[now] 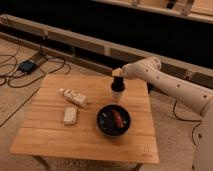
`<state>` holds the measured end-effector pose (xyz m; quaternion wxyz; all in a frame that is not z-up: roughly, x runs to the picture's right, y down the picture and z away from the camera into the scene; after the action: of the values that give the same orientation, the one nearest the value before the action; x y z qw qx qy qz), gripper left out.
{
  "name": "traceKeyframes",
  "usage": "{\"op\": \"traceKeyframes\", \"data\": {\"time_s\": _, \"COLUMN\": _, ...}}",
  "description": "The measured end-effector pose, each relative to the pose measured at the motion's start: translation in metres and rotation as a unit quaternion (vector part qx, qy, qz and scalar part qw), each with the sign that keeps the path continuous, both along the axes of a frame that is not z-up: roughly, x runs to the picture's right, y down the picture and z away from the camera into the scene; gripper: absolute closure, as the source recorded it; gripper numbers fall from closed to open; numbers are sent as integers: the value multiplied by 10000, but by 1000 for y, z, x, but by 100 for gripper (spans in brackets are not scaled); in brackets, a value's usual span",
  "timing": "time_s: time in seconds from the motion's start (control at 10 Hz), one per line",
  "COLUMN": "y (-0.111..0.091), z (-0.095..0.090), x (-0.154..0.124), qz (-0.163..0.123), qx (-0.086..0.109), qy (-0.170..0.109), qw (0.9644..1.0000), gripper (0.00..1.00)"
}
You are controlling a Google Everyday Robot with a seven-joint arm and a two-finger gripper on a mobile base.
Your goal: Place the eraser in the ceramic cup
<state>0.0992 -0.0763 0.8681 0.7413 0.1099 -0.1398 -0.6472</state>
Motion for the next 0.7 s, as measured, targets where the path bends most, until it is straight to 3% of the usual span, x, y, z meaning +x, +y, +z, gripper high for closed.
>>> {"op": "traceKeyframes", "data": {"time_s": 0.7, "y": 5, "z": -12, "x": -12, "qz": -170, "qx": 81, "qy": -78, "qw": 9998, "gripper": 20}}
